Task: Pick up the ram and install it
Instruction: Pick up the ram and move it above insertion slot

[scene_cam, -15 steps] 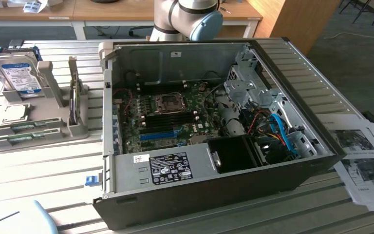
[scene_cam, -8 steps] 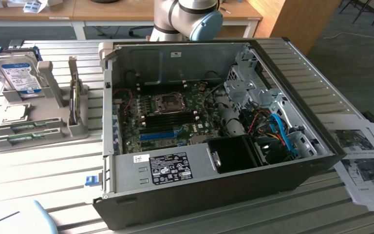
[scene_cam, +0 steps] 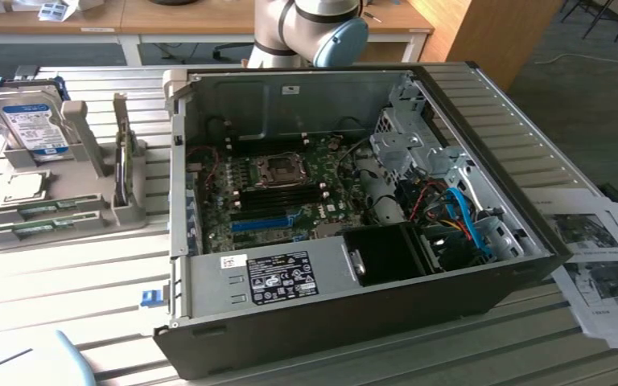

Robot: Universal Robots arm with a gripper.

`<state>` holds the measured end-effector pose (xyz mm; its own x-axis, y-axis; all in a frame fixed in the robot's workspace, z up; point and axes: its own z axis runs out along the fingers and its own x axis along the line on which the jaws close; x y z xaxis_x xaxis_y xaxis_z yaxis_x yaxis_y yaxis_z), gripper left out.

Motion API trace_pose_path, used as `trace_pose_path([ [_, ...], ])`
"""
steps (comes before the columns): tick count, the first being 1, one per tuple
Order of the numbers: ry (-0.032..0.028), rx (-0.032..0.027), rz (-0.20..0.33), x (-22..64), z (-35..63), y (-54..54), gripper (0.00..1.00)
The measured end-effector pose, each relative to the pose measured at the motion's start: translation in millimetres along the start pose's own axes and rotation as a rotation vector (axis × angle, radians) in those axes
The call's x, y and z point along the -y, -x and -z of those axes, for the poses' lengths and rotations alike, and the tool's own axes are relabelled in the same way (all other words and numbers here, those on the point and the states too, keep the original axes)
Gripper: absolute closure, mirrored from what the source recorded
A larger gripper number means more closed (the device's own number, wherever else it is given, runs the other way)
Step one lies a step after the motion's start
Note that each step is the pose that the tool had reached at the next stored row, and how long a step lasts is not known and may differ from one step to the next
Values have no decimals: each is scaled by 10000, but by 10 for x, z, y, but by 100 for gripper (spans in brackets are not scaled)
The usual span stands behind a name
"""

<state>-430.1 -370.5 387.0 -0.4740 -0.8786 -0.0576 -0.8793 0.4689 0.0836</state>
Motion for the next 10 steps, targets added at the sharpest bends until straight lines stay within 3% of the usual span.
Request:
trace_pose_path([
  [10,49,-70,852,2,0,-3,91],
])
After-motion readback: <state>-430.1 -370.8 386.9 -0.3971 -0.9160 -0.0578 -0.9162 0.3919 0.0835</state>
